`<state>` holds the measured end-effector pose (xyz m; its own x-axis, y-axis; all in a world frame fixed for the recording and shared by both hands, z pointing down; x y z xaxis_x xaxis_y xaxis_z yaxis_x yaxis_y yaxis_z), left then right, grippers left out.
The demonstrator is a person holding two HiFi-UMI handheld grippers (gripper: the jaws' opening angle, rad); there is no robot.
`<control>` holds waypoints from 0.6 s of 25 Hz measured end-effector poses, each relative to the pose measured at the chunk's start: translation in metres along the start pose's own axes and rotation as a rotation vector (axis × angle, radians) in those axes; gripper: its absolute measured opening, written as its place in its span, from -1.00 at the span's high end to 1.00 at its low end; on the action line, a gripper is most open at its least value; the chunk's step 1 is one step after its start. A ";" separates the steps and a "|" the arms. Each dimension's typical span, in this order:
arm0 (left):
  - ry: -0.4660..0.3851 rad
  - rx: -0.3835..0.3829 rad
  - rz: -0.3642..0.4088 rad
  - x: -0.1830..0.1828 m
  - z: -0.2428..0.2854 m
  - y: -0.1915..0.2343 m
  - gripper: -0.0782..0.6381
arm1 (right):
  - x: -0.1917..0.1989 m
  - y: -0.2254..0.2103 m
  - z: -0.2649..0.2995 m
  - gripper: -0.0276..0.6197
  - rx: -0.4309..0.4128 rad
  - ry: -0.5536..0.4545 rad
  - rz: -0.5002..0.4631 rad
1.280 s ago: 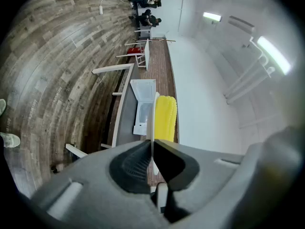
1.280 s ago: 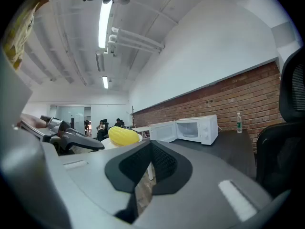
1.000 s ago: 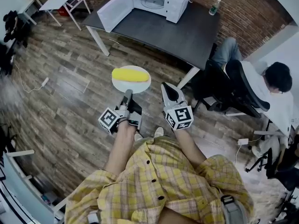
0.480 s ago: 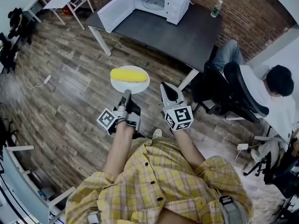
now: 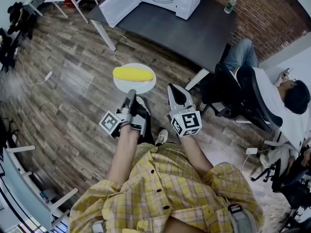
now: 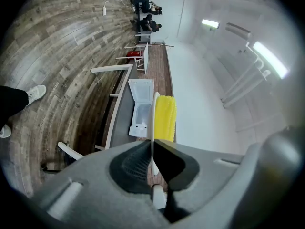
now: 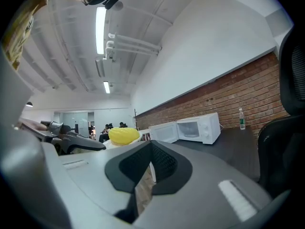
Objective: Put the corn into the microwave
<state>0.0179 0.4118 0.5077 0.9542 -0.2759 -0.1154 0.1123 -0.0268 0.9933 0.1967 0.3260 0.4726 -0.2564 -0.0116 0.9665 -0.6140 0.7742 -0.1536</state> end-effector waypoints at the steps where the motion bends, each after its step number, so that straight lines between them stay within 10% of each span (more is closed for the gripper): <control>1: 0.000 -0.002 -0.002 -0.002 0.006 0.003 0.73 | 0.002 -0.002 0.005 0.91 0.000 0.003 0.001; 15: 0.026 -0.007 -0.023 -0.027 0.131 0.016 0.73 | 0.022 -0.063 0.107 0.91 0.051 0.013 -0.008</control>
<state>-0.0424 0.2933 0.5277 0.9583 -0.2499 -0.1382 0.1360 -0.0261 0.9904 0.1500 0.2094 0.4820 -0.2419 -0.0095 0.9702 -0.6536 0.7407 -0.1557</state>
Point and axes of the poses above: the fingertips, and each gripper's own axes: z forward along the fingers, y to its left, x out of its underside, the point moved 6 cm from there along -z, backward along the fingers, and after that the axes turned 15 degrees about -y, right-handed, at the moved point
